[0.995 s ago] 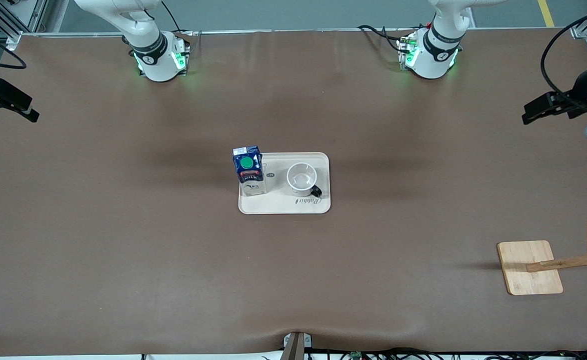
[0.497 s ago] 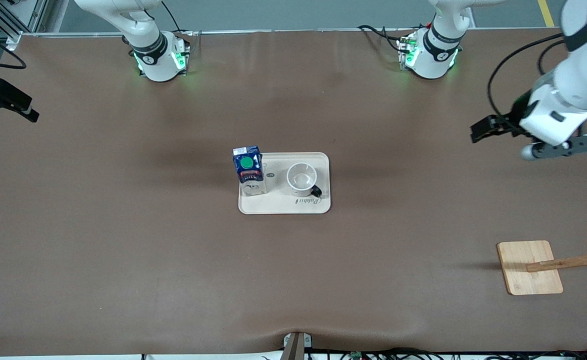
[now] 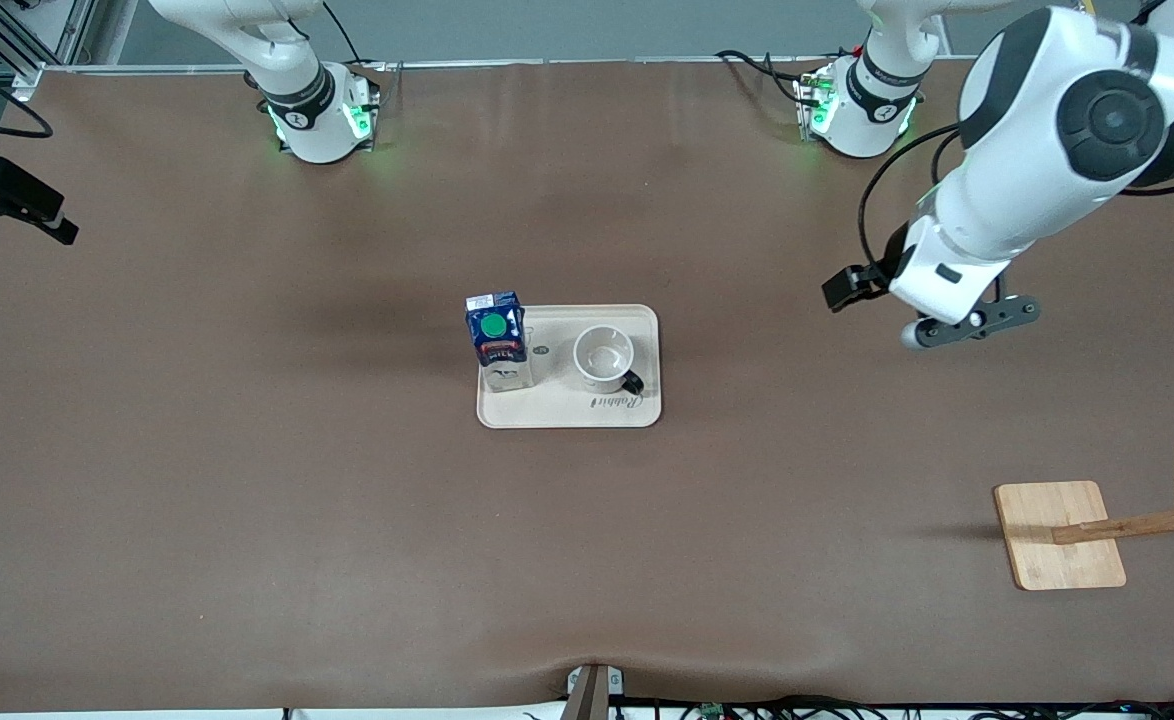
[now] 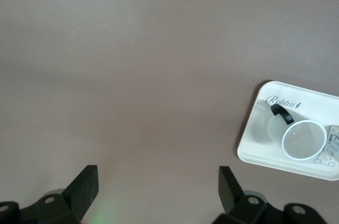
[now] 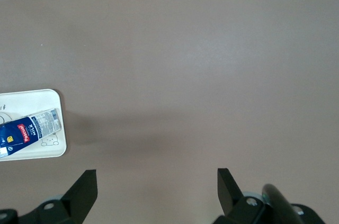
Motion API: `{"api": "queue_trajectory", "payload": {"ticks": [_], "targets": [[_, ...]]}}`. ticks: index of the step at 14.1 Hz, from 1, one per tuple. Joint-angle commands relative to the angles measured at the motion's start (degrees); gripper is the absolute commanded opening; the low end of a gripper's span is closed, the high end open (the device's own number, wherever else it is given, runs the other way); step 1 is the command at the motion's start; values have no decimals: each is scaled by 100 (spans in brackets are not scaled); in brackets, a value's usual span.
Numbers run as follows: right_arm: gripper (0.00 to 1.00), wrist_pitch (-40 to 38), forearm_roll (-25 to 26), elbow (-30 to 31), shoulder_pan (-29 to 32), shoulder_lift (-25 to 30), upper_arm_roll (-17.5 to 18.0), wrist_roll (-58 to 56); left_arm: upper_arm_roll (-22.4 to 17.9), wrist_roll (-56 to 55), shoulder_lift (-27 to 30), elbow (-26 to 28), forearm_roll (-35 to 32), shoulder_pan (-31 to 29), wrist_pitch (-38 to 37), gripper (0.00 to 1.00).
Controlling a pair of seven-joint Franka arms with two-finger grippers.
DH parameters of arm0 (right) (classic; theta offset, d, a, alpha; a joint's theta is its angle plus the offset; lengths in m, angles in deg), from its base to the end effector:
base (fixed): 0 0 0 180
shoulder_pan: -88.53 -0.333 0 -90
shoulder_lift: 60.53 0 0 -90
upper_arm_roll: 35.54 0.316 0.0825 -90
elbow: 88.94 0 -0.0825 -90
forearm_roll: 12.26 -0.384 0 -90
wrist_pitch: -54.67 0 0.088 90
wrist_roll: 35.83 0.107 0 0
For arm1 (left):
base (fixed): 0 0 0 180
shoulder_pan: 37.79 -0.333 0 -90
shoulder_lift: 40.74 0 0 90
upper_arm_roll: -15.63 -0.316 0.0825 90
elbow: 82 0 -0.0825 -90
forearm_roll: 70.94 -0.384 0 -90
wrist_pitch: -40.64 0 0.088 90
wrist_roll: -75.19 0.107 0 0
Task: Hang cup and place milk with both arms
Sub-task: 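Reach the left gripper down to the white mug's rim on the tray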
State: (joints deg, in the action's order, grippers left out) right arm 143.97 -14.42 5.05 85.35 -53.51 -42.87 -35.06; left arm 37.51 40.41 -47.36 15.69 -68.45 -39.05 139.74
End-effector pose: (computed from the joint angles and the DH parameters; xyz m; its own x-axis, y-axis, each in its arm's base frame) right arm 0.5136 -0.0377 0.6557 0.9956 -0.0849 0.0390 -0.0828 -0.9951 -0.0537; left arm 0.5515 -0.2021 0.5128 0.9611 0.2505 -0.1167 0.2547 -0.9667 0.0226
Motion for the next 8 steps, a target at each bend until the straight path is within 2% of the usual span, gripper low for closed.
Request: {"api": "queue_trajectory", "payload": {"ticks": [1,4,5,7,8], "targets": [[100,51,-118,-99,142,-61,82,-42,9,-336,-50,276,41,257,511,100],[100,78,-118,-99,142,-61,82,-42,9,-993,-137,602,32,600,1127,100],[100,78,-118,-99,142,-61,82,-42,9,-1248,-260,611,23,783,1250,97],[100,78,-118,-99,142,-61,82,-51,9,-1907,-585,602,-3,1083,1557,82],[100,78,-118,-99,142,-61,82,-51,9,-2214,-708,602,-3,1223,1707,78]]}}
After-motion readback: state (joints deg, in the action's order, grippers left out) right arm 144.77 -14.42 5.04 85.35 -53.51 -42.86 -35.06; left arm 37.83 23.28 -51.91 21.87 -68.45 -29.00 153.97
